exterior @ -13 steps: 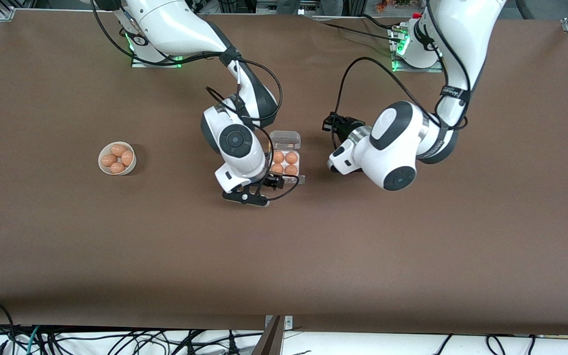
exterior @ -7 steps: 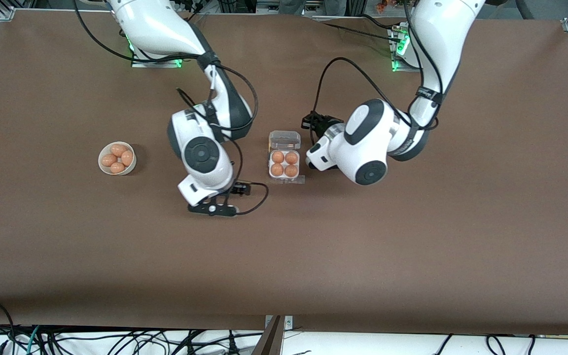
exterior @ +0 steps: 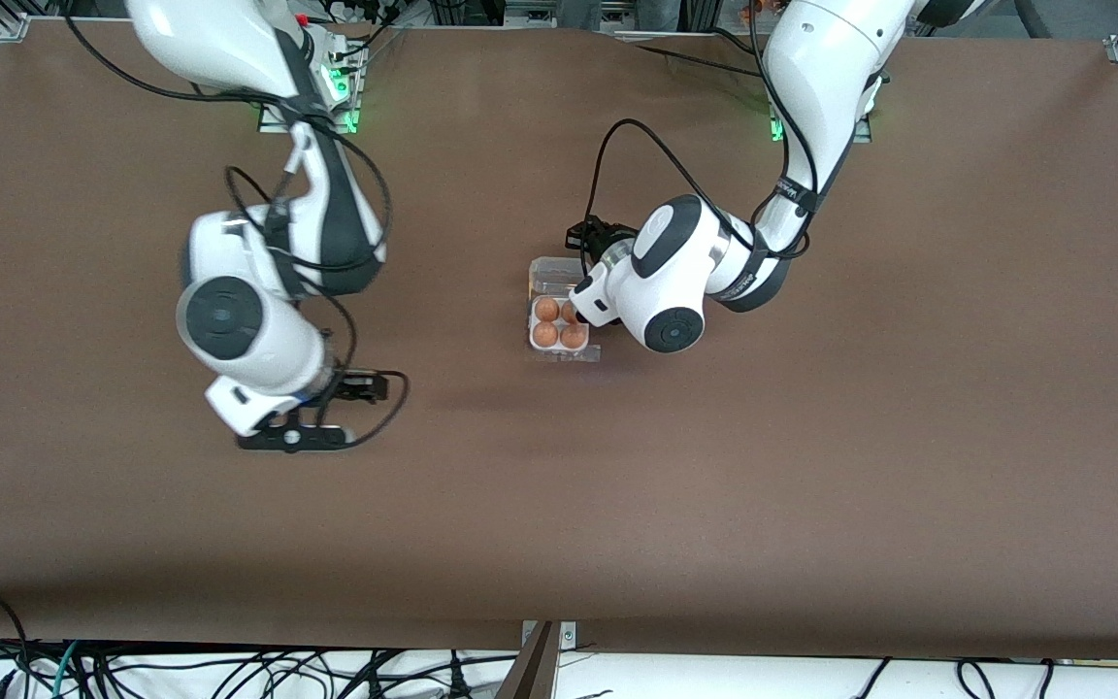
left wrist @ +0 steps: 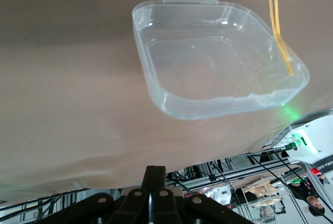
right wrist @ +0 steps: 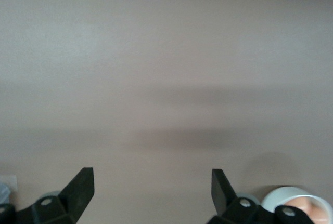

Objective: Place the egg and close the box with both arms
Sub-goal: 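Fold the lid over the eggs with the left gripper while the right gripper withdraws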

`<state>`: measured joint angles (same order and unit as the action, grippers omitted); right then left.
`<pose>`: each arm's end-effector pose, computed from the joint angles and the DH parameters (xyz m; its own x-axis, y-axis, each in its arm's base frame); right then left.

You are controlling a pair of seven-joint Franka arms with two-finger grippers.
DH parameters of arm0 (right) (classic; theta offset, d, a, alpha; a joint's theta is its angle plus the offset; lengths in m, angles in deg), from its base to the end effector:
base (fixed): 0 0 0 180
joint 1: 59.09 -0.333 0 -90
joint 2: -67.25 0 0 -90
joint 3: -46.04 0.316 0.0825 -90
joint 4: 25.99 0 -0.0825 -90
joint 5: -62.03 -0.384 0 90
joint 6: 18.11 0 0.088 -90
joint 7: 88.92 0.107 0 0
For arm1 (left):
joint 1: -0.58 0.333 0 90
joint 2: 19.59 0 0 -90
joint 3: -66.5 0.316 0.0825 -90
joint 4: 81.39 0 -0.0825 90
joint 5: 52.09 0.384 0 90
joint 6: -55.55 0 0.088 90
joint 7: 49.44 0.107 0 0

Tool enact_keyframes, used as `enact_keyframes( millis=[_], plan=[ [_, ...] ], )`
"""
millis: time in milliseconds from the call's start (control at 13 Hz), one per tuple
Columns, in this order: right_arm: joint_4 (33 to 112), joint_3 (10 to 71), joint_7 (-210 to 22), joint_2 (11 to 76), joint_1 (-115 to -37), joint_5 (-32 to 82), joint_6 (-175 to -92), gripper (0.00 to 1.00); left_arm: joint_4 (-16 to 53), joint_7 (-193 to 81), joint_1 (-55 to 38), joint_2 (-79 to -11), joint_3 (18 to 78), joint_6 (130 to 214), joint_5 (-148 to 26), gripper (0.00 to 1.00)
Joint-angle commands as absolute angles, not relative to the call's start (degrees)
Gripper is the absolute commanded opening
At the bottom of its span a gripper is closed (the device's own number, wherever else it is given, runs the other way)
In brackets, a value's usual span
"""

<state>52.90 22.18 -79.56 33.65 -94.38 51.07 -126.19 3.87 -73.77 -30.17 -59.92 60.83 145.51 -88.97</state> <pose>0.6764 0.2110 0.3916 0.9993 0.0328 -0.0198 0.0337 -0.9982 0.0497 0.4915 -0.4304 0.2492 0.6518 -0.1134 -0.7499 0.1236 -0.9597 0.2525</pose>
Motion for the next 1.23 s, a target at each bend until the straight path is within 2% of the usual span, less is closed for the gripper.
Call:
enact_keyframes(
  millis=[0,230,383,536,843,1150],
  plan=[
    [61.97,27.46,-86.97,45.08,-87.08,51.21,-125.70,1.00,2.10,-74.58,-31.94,-61.25,61.49,145.81,-89.62,0.00],
    [63.82,31.87,-87.34,51.84,-79.33,52.00,-124.02,1.00,2.19,-74.84,-32.29,-61.60,61.49,147.22,-89.53,0.00],
    [65.31,32.76,-87.34,56.16,-77.21,55.07,-121.23,1.00,2.19,-75.10,-32.73,-61.86,61.49,149.49,-89.62,0.00],
    [67.95,38.79,-87.34,61.17,-70.90,57.53,-119.02,1.00,2.19,-75.81,-32.73,-62.13,61.49,151.61,-89.62,0.00],
    [68.14,47.86,-87.43,65.48,-62.54,61.48,-116.64,1.00,1.58,-75.81,-32.38,-62.22,61.84,152.84,-89.53,0.00],
    [68.66,48.67,-86.03,68.74,-60.23,61.06,-115.23,1.00,0.43,-75.81,-32.21,-62.30,63.51,154.68,-89.53,0.00]
  ],
)
